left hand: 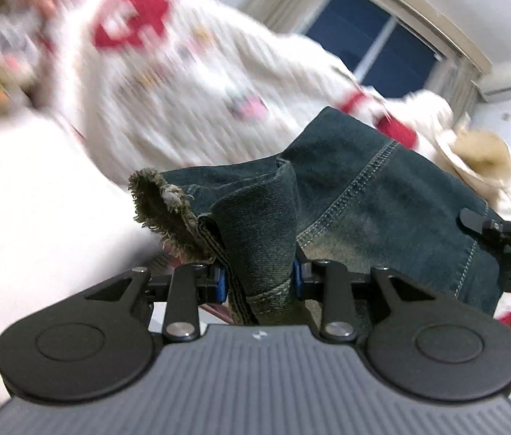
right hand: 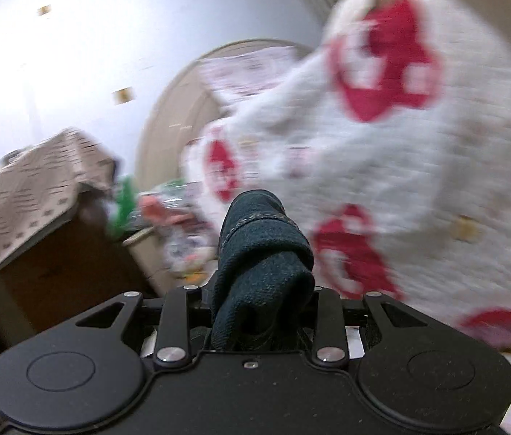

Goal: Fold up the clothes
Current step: 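Lift the folded jeans with both grippers and carry them toward the clothes stack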

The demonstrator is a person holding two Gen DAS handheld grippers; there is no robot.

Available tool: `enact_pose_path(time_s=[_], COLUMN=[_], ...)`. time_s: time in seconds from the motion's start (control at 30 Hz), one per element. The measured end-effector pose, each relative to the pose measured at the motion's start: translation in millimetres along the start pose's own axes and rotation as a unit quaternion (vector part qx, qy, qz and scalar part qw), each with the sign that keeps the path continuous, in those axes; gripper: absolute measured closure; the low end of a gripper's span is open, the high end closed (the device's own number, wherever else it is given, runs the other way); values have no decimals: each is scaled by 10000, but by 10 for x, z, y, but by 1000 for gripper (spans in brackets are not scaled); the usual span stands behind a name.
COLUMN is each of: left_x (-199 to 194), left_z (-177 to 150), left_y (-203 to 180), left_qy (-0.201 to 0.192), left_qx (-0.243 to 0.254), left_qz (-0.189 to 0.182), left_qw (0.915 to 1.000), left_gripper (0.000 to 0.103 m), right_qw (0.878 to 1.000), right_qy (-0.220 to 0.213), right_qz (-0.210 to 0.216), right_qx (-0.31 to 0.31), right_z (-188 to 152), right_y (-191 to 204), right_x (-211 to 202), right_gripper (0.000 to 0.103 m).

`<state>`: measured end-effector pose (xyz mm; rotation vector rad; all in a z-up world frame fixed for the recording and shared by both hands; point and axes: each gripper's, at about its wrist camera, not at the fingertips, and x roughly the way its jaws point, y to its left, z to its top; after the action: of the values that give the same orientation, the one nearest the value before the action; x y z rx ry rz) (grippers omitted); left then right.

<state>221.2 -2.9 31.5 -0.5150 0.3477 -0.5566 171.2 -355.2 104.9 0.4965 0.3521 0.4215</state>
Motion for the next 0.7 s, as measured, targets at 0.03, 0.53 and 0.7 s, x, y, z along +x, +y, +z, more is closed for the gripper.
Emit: enact_pose_path(time_s=[0.03, 0.53, 0.7], left_x=[-172, -155, 122], left_z=[100, 1114, 1080], left_y=[82, 1842, 1860], left_qy=[-112, 629, 872], left_qx=[9, -764, -657], left_qz=[188, 2568, 2629], left_qw=[9998, 9614, 9586], left_gripper=[73, 75, 75], right_qw=[9998, 9766, 9734], right_qy=[90, 1735, 1862], right_qz=[161, 573, 347], right_qx=[-62, 1134, 1286], right_z=[39, -480, -513], right_y=[112, 73, -217], right_x=[158, 3070, 3193], right_gripper=[67, 66, 66])
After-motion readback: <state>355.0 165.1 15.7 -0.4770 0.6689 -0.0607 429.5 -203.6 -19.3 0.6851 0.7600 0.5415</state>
